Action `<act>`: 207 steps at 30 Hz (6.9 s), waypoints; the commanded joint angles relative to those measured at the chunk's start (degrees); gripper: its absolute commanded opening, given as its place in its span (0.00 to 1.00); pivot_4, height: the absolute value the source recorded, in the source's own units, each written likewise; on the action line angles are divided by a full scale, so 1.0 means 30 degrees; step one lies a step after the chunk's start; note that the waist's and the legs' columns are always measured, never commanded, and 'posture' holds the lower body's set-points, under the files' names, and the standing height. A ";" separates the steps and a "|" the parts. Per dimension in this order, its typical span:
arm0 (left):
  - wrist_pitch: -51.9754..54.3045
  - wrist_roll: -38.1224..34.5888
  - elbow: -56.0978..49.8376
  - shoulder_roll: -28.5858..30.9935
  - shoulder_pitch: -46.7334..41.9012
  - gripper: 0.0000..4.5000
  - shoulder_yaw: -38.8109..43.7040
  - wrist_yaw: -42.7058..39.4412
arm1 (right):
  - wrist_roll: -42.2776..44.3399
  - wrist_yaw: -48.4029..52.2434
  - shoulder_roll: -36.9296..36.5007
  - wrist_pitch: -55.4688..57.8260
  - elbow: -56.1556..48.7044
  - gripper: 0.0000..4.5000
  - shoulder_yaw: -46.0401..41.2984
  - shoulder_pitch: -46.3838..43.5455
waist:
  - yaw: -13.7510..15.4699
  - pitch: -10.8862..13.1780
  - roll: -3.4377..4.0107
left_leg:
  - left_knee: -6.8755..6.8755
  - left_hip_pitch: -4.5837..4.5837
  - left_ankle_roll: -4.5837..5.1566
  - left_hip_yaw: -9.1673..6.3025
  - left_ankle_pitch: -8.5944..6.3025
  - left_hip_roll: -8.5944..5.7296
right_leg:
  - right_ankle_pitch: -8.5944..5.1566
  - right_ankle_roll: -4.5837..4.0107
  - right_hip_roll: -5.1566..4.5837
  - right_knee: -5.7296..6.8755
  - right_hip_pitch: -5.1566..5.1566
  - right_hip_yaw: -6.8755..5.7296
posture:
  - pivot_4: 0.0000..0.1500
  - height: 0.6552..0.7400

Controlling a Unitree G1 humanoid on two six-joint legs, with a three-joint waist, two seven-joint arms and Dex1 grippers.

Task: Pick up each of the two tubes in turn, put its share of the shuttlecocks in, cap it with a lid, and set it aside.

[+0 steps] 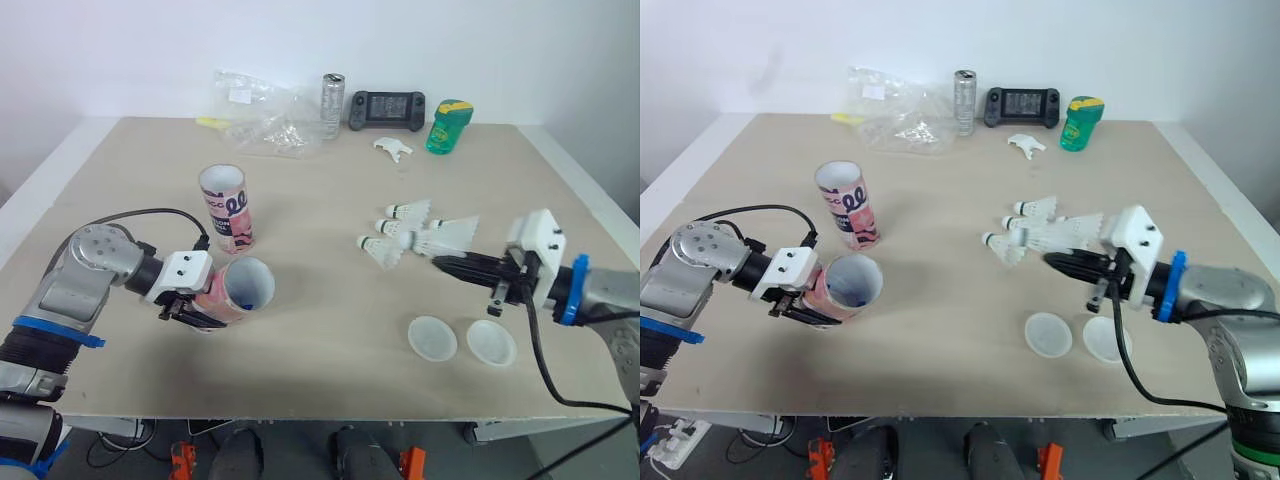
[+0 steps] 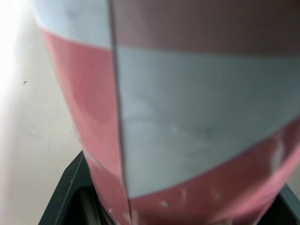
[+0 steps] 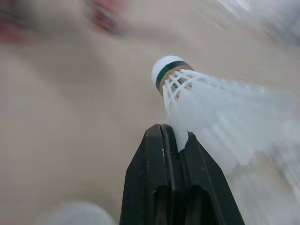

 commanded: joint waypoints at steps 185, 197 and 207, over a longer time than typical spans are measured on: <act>0.2265 0.0183 0.1589 -0.0363 -0.1783 0.55 -0.2586 -0.0596 | -0.5107 -0.1403 0.2278 -0.1764 1.4082 0.00 0.0615 -0.2436 | 0.0244 -0.0058 0.0126 | 0.0039 -0.0014 0.0157 -0.0029 -0.0149 -0.0026 | -0.0142 -0.0014 0.0053 0.0019 0.0039 0.0037 | 1.00 0.81; 0.1992 0.0230 0.2105 -0.0581 -0.2144 0.55 -0.2825 -0.0597 | -0.2671 -0.0004 0.0517 -0.2035 0.6256 0.00 -0.1308 -0.1367 | 0.0243 -0.0056 0.0197 | 0.0045 0.0003 0.0157 -0.0033 -0.0148 -0.0027 | -0.0126 -0.0009 0.0052 0.0021 0.0050 0.0037 | 1.00 0.81; 0.1582 0.0278 0.3025 -0.0891 -0.2886 0.55 -0.3279 -0.0597 | -0.6499 0.2466 0.3241 -0.3462 0.3002 0.00 0.8784 -0.9303 | 0.0061 -0.0050 0.0296 | 0.0085 -0.0025 0.0151 -0.0035 -0.0143 -0.0046 | -0.0125 -0.0023 0.0022 0.0022 0.0036 0.0036 | 1.00 0.81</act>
